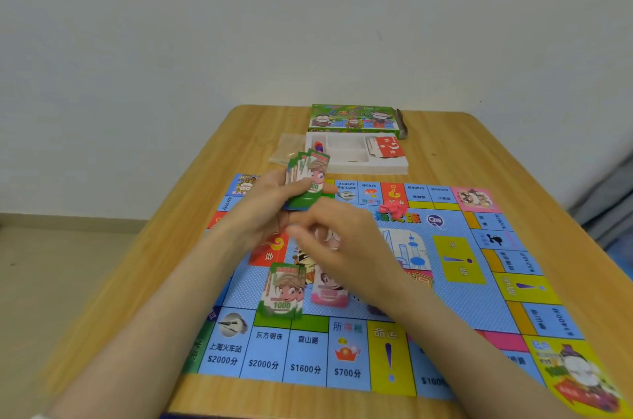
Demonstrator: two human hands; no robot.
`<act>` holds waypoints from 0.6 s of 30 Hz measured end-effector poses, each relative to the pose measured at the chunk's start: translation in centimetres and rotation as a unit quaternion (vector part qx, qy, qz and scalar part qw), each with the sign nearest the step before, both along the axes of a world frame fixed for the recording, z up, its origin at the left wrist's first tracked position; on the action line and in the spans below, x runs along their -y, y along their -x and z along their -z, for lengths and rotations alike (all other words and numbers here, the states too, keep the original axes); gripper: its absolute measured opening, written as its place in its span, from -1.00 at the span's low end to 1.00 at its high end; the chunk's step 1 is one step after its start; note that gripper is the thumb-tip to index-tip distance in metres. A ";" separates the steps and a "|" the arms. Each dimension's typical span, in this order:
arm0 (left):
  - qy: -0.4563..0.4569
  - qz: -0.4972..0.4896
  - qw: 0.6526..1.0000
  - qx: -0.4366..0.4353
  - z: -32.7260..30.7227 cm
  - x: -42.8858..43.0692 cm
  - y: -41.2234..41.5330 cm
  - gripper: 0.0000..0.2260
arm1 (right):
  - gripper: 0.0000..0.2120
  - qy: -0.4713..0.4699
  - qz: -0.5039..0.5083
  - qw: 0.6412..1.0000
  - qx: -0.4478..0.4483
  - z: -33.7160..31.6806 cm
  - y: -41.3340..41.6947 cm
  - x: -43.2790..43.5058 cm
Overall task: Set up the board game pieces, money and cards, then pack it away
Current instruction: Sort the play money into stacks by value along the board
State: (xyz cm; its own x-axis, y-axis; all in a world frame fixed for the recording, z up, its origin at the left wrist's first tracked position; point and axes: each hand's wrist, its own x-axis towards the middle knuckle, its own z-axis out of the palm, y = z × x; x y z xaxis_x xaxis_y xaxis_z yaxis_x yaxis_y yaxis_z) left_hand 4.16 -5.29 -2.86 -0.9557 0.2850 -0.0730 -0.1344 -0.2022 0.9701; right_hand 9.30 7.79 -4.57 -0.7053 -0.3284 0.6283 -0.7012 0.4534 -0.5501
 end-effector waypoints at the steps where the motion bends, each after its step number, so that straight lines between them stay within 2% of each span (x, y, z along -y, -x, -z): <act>1: 0.016 -0.001 1.000 -0.002 0.1 0.1 0.0 -0.89 | -0.73 0.045 0.033 0.998 0.003 -0.1 0.1 -0.1; 5: 0.041 0.037 0.998 0.006 -0.1 0.1 -0.4 -0.79 | -0.96 0.140 0.153 0.978 0.026 -0.4 0.9 -1.0; 7: 0.055 0.066 0.996 0.003 -0.3 0.0 -0.7 -0.76 | -0.85 0.169 0.187 0.966 0.063 -0.4 1.2 -1.4; 9: 0.074 0.081 0.994 -0.007 -0.4 0.0 -0.9 -0.84 | -0.77 0.190 0.195 0.957 0.098 -0.4 1.4 -1.7; 11: 0.088 0.094 0.992 -0.016 -0.5 0.0 -1.1 -0.88 | -0.79 0.201 0.187 0.955 0.111 -0.5 1.3 -1.7; 18: 0.058 0.090 0.994 0.004 -0.4 0.0 -1.0 -0.78 | -0.81 0.224 0.183 0.955 0.065 -0.6 1.3 -1.7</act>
State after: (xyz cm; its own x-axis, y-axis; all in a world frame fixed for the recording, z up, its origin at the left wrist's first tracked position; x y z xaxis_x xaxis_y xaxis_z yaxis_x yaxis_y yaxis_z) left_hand 5.13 -5.25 -2.43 -0.8896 0.4400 -0.1225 -0.1656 -0.0608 0.9843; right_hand 7.96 9.52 -4.01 -0.8032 0.2359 0.5470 -0.4536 0.3530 -0.8183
